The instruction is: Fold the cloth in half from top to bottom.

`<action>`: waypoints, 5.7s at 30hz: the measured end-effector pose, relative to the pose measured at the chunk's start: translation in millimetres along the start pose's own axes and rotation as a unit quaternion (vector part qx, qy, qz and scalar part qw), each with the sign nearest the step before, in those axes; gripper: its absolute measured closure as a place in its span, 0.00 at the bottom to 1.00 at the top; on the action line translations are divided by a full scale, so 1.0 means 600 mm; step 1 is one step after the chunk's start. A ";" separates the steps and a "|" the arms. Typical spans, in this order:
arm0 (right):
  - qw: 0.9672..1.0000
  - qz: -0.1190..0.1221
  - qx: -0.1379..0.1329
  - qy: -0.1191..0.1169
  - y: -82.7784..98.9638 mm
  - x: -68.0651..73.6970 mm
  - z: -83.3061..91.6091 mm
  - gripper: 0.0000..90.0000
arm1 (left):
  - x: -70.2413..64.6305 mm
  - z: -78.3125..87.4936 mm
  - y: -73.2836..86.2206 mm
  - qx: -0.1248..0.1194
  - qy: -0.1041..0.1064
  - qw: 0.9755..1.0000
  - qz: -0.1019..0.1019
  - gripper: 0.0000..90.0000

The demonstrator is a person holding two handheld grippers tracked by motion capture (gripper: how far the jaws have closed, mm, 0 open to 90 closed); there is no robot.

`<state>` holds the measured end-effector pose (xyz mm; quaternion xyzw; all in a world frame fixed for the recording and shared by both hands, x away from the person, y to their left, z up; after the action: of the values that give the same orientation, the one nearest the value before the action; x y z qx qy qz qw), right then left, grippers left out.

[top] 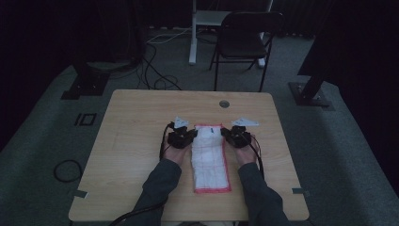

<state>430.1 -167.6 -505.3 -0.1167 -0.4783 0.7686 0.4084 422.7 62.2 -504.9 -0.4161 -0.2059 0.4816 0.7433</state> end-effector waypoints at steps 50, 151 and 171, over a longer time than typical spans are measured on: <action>0.997 0.033 -0.018 -0.060 0.098 0.088 0.116 0.97 | -0.068 0.120 0.097 -0.007 0.070 0.997 -0.011 0.95; 0.995 -0.004 0.056 -0.078 0.143 0.108 0.095 0.93 | -0.064 0.125 0.127 0.048 0.063 0.997 -0.021 0.91; 0.995 0.007 0.041 -0.093 0.153 0.119 0.122 0.89 | -0.070 0.155 0.151 0.033 0.074 0.997 -0.021 0.97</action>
<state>295.1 -180.7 -528.6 -0.0312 -0.4811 0.7983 0.3610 288.6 81.0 -521.7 -0.4211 -0.1430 0.4407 0.7798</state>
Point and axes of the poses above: each handheld gripper's, and its own axes: z roughly backward along the jaws, y roughly out of its underside, x roughly to its left, the point moved 2 cm from there along -z, roughly forward along the jaws, and after that the axes turned 10 degrees about -y, right-handed, at the moved point
